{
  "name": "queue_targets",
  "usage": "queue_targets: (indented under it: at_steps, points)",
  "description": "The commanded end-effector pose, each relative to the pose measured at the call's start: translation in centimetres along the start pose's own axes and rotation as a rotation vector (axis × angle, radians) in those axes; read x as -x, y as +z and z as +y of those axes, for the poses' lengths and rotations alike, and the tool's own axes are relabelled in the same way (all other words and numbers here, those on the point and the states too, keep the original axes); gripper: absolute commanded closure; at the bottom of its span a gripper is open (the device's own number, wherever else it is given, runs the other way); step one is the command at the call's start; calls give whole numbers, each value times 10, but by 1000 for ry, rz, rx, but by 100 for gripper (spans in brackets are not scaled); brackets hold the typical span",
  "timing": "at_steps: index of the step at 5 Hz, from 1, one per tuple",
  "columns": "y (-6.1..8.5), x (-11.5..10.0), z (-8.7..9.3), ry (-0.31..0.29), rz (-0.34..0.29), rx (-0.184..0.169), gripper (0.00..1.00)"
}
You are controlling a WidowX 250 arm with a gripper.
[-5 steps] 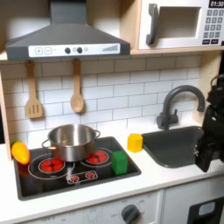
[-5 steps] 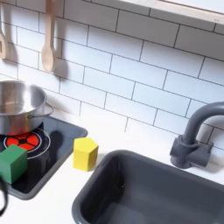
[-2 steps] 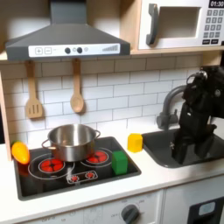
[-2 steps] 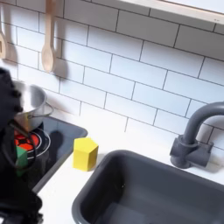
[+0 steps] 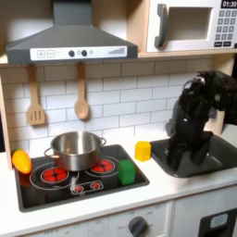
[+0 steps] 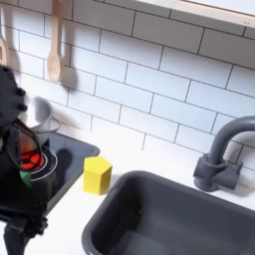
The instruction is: Reach green block
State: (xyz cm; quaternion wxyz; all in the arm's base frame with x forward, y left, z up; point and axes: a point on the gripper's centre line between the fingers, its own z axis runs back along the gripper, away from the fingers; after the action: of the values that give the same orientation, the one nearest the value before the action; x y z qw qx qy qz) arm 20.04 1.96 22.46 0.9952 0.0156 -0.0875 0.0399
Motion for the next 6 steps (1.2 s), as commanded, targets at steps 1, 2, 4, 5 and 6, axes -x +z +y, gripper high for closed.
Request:
queue_targets:
  at_steps: [1, 2, 4, 5, 6]
  points:
    - [-9, -25, 14, 11, -33, -20, 0]
    - [-13, -34, 16, 6, -45, -27, 0]
    - [-21, -51, 23, -1, -63, -34, 0]
    - [-24, -61, 27, 5, -74, -39, 0]
    - [-26, -69, 29, 4, -83, -47, 0]
